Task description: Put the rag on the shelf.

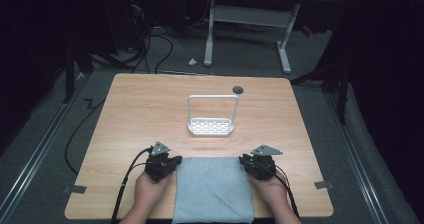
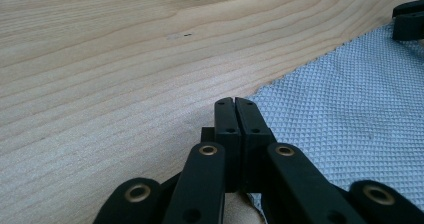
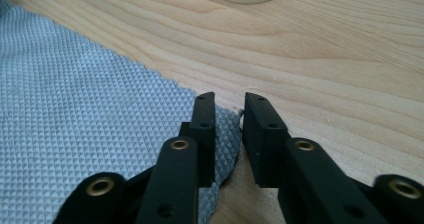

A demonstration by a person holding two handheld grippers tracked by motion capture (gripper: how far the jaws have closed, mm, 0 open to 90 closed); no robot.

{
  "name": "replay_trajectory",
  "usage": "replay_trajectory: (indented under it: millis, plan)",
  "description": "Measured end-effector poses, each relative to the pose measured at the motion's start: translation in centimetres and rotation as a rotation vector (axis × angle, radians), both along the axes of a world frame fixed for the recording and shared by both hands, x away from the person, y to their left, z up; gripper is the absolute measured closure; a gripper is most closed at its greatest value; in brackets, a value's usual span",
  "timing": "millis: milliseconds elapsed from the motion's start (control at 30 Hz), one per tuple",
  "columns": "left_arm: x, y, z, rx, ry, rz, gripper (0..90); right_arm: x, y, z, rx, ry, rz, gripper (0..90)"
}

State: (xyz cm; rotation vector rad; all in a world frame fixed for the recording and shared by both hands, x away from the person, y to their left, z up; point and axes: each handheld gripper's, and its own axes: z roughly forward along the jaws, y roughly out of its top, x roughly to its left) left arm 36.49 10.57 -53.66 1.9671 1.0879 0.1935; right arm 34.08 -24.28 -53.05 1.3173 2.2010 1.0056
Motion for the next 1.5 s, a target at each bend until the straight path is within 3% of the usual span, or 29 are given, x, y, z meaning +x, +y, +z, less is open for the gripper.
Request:
replay_trajectory:
  millis: [167, 367, 567, 667, 800, 867, 1100, 1300, 1400, 1500]
  plan:
    - [0.0, 0.0, 0.0, 0.000, 0.001, 0.000, 88.7, -0.1, -0.1, 0.0, -0.018, -0.006, 0.005, 90.0]
    - [-0.1, 0.0, 0.0, 0.004, -0.004, 0.000, 88.9, -0.4, -0.2, 0.3, 0.006, -0.035, 0.013, 90.0]
    - [-0.4, 0.0, 0.2, 0.002, -0.040, -0.011, 88.9, -1.3, -0.4, 1.1, 0.030, -0.085, 0.021, 90.0]
    - [-0.4, 0.0, 0.2, -0.002, -0.031, -0.011, 89.0, -1.5, -0.5, 1.5, 0.028, -0.107, 0.029, 90.0]
    - [-1.0, 0.0, 0.4, 0.005, -0.098, -0.024, 89.1, -1.8, -0.5, 1.7, 0.044, -0.121, 0.025, 90.0]
    - [-1.3, 0.1, 0.7, -0.012, -0.131, -0.026, 89.1, -2.1, -0.5, 2.0, 0.055, -0.137, 0.027, 90.0]
    - [-1.9, 0.1, 2.2, -0.064, -0.184, -0.011, 89.1, -2.4, -0.2, 2.9, 0.056, -0.189, 0.035, 90.0]
    - [-2.1, 0.0, 3.1, -0.069, -0.220, -0.010, 89.2, -2.4, -0.2, 4.1, 0.096, -0.234, 0.036, 90.0]
    - [-2.3, 0.1, 4.0, -0.096, -0.236, -0.002, 89.2, -2.2, -0.3, 4.9, 0.122, -0.260, 0.034, 90.0]
    - [-2.5, 0.4, 5.2, -0.111, -0.276, 0.000, 89.4, -2.3, -0.3, 6.0, 0.119, -0.298, 0.046, 90.0]
